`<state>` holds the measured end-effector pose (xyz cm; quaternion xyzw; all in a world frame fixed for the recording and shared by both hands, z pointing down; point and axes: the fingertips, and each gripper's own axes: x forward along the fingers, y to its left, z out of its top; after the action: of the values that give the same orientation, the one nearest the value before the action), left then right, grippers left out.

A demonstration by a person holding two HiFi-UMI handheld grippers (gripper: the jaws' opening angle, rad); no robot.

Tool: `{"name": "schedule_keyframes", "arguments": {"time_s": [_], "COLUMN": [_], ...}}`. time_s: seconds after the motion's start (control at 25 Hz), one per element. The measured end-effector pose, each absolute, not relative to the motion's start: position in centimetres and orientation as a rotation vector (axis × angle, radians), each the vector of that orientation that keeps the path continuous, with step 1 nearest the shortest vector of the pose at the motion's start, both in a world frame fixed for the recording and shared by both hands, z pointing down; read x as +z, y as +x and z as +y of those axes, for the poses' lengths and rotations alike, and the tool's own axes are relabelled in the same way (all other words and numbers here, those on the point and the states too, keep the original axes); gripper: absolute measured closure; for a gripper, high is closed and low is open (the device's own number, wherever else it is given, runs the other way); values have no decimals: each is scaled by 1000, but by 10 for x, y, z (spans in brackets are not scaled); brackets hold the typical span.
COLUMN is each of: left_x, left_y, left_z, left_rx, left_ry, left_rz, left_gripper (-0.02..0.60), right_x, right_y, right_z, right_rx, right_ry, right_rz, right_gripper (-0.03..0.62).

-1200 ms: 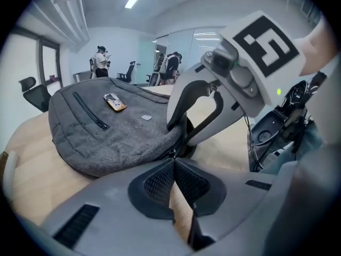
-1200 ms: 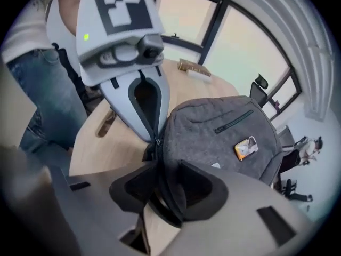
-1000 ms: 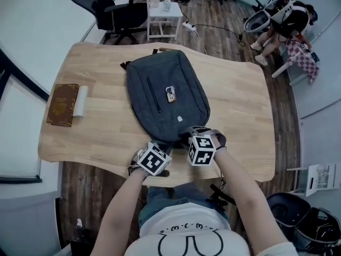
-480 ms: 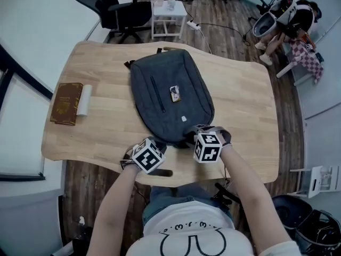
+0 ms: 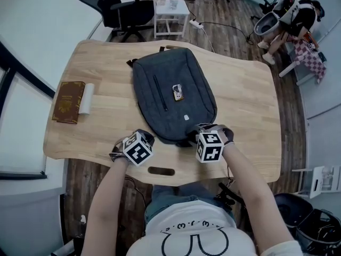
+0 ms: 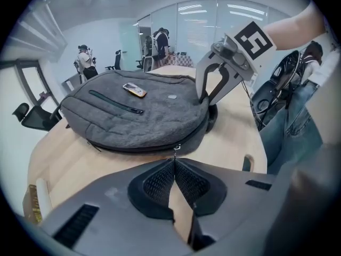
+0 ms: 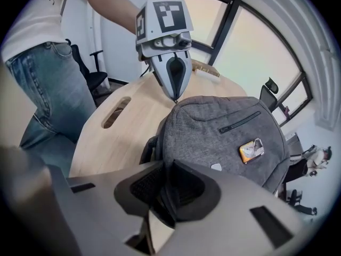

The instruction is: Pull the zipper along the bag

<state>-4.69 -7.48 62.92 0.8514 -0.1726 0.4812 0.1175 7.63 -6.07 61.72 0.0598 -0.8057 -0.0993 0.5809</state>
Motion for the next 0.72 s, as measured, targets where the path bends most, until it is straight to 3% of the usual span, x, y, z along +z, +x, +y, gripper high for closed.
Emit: {"name": "schedule_keyframes", "arguments": {"time_s": [0.72], "left_x": [642], "left_y": [-108], "left_z": [-178], "left_rx": [1422], "left_ry": [2359], "left_rz": [-768], "left_gripper": [561], "right_x": [621], "right_y": [76], "right_z": [-57], "right_rx": [-257], "right_ry": [48], "right_rz": [-1816], "right_gripper": [488]}}
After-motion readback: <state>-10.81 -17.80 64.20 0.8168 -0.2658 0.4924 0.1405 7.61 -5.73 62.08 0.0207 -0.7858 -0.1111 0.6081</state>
